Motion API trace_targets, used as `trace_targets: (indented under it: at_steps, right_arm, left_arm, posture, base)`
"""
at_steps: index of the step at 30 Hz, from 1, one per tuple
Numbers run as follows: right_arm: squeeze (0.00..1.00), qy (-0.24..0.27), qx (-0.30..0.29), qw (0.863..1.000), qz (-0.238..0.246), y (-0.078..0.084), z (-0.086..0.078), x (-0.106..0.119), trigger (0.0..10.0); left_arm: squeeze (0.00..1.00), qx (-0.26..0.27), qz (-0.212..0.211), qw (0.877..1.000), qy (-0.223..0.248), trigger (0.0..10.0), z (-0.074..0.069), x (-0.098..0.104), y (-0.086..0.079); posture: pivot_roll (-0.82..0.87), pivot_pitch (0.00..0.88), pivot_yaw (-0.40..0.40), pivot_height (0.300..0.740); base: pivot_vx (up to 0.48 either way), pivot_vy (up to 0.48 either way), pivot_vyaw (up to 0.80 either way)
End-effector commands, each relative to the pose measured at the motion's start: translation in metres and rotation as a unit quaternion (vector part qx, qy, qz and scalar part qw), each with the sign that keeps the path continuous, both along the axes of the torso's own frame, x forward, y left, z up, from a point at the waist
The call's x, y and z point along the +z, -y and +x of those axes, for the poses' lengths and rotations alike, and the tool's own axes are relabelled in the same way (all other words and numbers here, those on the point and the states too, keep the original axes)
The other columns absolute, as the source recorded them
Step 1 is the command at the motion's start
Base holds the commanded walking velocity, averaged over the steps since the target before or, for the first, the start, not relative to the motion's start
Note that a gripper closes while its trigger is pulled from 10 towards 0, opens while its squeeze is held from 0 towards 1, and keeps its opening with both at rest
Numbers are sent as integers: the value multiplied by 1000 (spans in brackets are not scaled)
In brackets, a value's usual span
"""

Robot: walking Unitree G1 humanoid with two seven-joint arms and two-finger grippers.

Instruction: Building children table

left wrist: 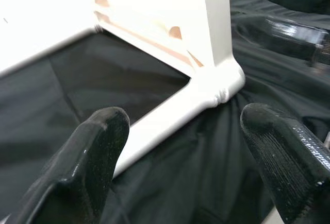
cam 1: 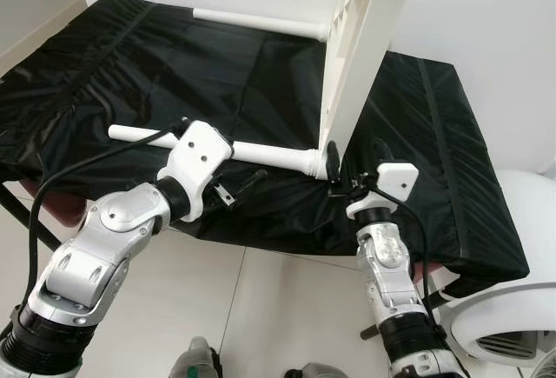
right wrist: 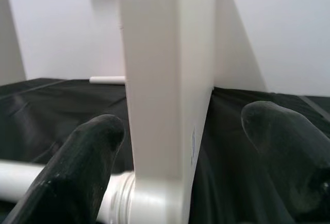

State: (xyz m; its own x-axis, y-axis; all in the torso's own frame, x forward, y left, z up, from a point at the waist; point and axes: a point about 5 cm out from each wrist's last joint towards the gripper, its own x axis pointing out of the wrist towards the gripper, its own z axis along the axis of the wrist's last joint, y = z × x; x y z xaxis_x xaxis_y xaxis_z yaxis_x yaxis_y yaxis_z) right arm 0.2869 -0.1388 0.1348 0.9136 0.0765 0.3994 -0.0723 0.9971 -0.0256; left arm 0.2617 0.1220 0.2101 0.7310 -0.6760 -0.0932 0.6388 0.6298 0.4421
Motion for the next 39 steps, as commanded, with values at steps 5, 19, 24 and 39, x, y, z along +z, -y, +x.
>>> trace_targets:
  at_steps: [5, 19, 24, 39]
  right_arm:
    - [0, -35, -2, 999, -24, 19, -18, -13, 10000]
    - [0, -92, 163, 982, -31, -5, -33, -23, 10000]
    - [0, -100, 215, 971, -30, -16, -36, -21, 10000]
    - [0, -82, 207, 974, -29, -16, -33, -12, 10000]
  left_arm:
    - [0, 103, 62, 986, 118, 10000, 10, 9, -19]
    - [0, 183, 149, 909, 343, 10000, 37, 86, -49]
    - [0, 191, 169, 890, 377, 10000, 43, 98, -52]
    - [0, 195, 63, 930, 305, 10000, 54, 91, -55]
  posture:
    - [27, 36, -70, 740]
    - [43, 42, -67, 740]
    - [45, 40, -65, 740]
    - [31, 28, -44, 740]
  base:
    - [0, 0, 0]
    - [0, 0, 0]
    - [0, 0, 0]
    - [0, 0, 0]
